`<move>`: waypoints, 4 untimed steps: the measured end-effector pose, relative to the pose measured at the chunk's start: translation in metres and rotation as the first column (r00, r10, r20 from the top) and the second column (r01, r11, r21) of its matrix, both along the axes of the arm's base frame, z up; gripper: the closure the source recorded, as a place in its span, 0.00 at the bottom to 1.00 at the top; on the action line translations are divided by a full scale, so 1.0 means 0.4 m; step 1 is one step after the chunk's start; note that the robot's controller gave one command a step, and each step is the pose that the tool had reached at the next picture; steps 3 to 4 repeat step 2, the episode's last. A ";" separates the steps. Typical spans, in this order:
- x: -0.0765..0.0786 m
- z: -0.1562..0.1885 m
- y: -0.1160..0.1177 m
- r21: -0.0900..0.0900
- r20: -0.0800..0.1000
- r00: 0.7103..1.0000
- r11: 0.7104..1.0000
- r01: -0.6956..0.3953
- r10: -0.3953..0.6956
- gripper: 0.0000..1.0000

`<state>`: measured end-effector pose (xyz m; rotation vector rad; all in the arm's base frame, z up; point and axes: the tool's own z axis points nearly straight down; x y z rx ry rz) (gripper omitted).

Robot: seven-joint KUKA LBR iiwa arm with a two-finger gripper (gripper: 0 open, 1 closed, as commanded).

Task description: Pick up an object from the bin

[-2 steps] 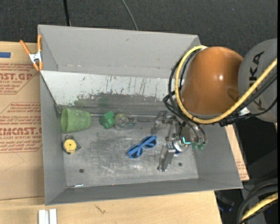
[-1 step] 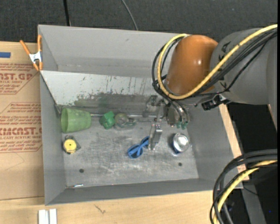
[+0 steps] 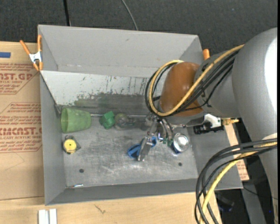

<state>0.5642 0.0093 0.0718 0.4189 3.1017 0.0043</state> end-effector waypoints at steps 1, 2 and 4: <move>0.003 0.005 0.000 -0.001 0.004 1.000 1.000 -0.001 0.001 1.00; 0.005 0.339 -0.021 -0.001 -0.002 0.999 0.999 -0.043 0.043 1.00; 0.005 0.339 -0.021 -0.001 -0.002 0.999 0.999 -0.043 0.043 1.00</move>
Offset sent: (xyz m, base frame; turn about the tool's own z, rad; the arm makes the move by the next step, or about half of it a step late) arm 0.0000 0.0000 0.0000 0.0000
